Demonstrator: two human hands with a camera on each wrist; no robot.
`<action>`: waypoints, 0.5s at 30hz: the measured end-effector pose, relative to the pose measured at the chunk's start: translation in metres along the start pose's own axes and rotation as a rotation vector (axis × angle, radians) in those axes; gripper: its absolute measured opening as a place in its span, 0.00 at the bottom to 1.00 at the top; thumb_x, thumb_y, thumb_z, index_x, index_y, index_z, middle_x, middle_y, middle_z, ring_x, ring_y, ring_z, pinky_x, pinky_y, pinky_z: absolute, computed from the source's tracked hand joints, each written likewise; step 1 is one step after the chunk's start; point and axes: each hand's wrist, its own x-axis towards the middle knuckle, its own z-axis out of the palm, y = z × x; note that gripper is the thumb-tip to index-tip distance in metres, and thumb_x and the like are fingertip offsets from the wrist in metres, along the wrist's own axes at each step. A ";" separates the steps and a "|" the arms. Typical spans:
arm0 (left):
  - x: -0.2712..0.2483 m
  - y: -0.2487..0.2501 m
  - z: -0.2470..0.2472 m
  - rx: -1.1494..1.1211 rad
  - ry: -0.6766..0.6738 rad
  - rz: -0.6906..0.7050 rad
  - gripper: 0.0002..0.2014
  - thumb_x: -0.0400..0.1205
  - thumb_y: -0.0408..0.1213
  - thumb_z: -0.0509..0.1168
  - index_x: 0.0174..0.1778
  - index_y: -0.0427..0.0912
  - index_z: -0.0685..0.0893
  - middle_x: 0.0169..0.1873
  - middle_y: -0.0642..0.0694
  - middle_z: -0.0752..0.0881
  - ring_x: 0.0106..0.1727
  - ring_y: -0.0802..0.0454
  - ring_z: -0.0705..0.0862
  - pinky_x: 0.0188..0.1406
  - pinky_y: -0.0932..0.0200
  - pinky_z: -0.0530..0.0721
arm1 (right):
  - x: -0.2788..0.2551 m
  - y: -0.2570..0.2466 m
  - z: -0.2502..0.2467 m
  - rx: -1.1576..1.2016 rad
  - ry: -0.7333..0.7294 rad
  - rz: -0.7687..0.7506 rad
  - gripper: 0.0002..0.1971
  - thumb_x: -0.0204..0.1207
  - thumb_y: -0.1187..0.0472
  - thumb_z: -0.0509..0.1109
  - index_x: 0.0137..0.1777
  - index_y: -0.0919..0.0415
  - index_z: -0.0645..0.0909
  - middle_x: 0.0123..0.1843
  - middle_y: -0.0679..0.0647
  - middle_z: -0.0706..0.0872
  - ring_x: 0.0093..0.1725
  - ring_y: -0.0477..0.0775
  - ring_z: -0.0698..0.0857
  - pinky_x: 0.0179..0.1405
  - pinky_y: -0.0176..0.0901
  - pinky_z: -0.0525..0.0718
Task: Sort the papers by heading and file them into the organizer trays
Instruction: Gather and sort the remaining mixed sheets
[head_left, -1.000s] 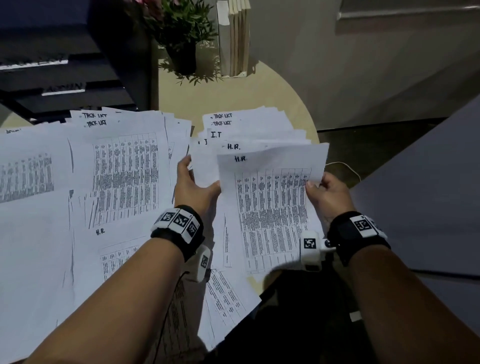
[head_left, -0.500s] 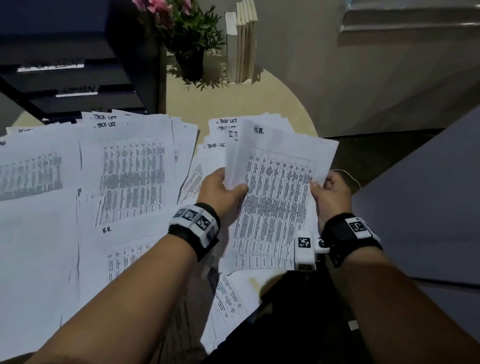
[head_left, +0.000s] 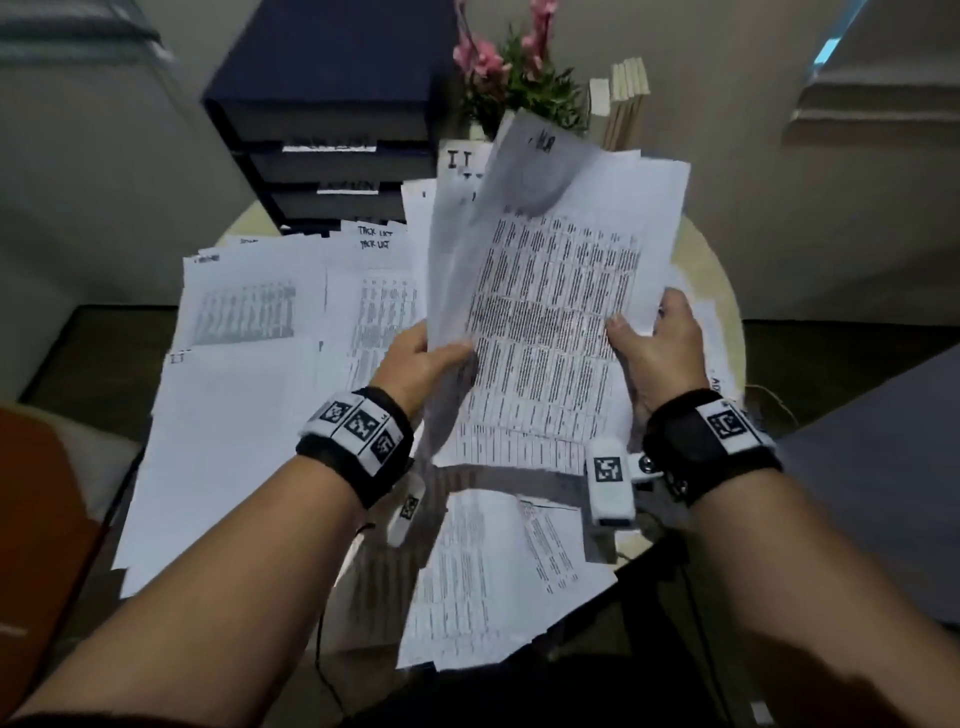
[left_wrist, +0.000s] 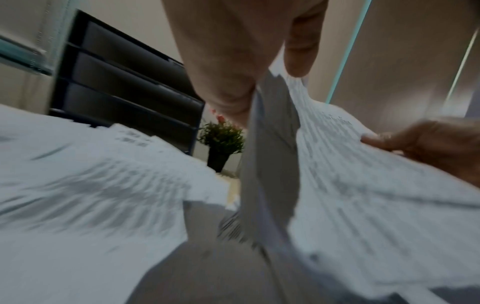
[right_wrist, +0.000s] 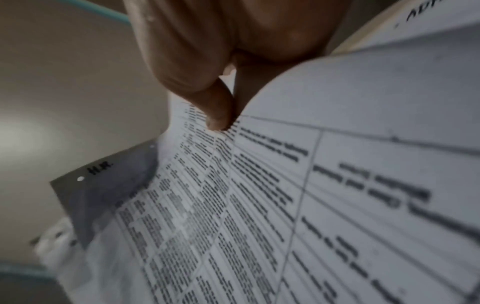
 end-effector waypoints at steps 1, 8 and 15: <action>-0.007 -0.007 -0.016 0.042 0.036 -0.034 0.05 0.80 0.29 0.70 0.50 0.40 0.83 0.37 0.42 0.86 0.41 0.42 0.84 0.36 0.55 0.83 | -0.009 0.000 0.014 -0.013 -0.012 0.017 0.15 0.75 0.64 0.74 0.58 0.55 0.75 0.56 0.58 0.87 0.57 0.61 0.87 0.63 0.63 0.85; -0.062 -0.060 -0.115 -0.050 0.217 -0.202 0.14 0.78 0.22 0.71 0.60 0.30 0.83 0.41 0.43 0.92 0.45 0.49 0.92 0.41 0.63 0.87 | -0.074 0.028 0.091 -0.157 -0.138 0.154 0.16 0.80 0.64 0.71 0.64 0.54 0.73 0.51 0.43 0.79 0.46 0.45 0.81 0.50 0.44 0.81; -0.070 -0.088 -0.184 0.062 0.348 -0.264 0.24 0.76 0.57 0.71 0.53 0.38 0.87 0.54 0.40 0.90 0.61 0.35 0.86 0.64 0.43 0.81 | -0.107 0.047 0.134 -0.213 -0.231 0.201 0.03 0.82 0.65 0.67 0.52 0.59 0.76 0.44 0.50 0.84 0.40 0.45 0.82 0.35 0.27 0.77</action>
